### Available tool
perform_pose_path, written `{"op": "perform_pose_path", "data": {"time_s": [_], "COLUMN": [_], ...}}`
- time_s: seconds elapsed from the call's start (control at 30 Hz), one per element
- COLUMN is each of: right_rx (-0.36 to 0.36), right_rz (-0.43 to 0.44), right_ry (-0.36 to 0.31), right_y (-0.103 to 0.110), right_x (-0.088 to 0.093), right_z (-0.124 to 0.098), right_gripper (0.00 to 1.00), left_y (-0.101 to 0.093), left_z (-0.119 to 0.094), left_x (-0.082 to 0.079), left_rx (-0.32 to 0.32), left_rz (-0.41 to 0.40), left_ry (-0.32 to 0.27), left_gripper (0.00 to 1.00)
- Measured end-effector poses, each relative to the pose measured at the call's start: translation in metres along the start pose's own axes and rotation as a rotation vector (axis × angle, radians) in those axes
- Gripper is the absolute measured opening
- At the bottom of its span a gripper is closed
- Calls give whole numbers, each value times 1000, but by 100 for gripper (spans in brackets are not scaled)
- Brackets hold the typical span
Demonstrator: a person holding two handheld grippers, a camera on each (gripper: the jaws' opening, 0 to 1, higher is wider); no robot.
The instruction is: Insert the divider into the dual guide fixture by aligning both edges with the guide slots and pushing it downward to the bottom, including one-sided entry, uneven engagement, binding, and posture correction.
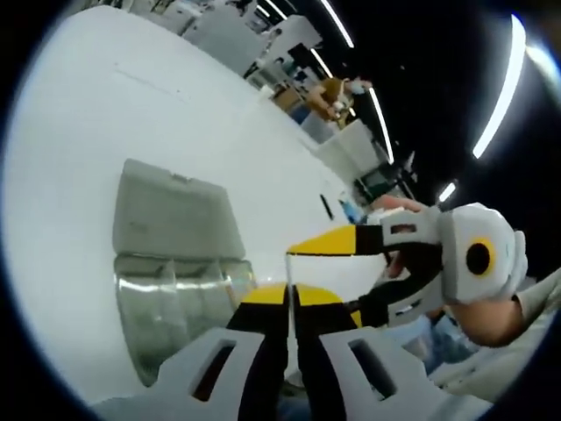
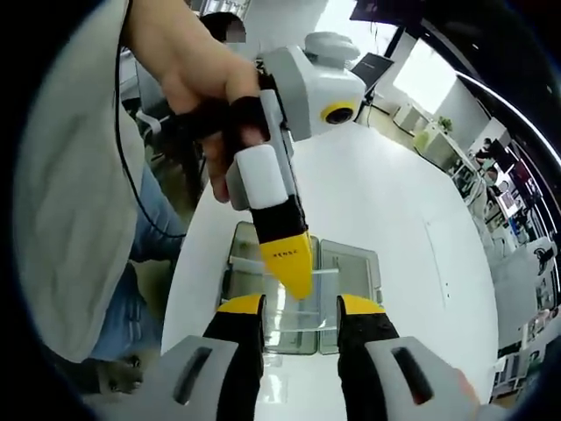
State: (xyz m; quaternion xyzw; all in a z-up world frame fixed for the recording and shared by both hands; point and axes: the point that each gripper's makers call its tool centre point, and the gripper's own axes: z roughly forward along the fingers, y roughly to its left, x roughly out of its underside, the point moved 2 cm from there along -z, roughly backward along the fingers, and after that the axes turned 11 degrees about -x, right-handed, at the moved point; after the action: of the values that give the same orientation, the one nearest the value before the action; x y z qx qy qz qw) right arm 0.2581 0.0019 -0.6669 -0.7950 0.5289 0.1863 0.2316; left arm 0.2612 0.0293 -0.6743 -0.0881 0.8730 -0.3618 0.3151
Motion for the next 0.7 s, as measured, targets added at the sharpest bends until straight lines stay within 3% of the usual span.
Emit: {"op": "perform_pose_path", "data": {"time_s": [0.43, 0.7], "right_rx": [23, 3], "right_rz": [30, 42], "right_ry": [-4, -4], "right_y": [-6, -6], "right_x": [-2, 3], "right_z": [-3, -6], "right_gripper": [34, 31], "left_y": [-1, 2], "left_z": [0, 0], "left_x": [-2, -1], "left_rx": [19, 27], "left_rz": [-22, 26], "left_ry": [-4, -18], "left_gripper": [0, 0]}}
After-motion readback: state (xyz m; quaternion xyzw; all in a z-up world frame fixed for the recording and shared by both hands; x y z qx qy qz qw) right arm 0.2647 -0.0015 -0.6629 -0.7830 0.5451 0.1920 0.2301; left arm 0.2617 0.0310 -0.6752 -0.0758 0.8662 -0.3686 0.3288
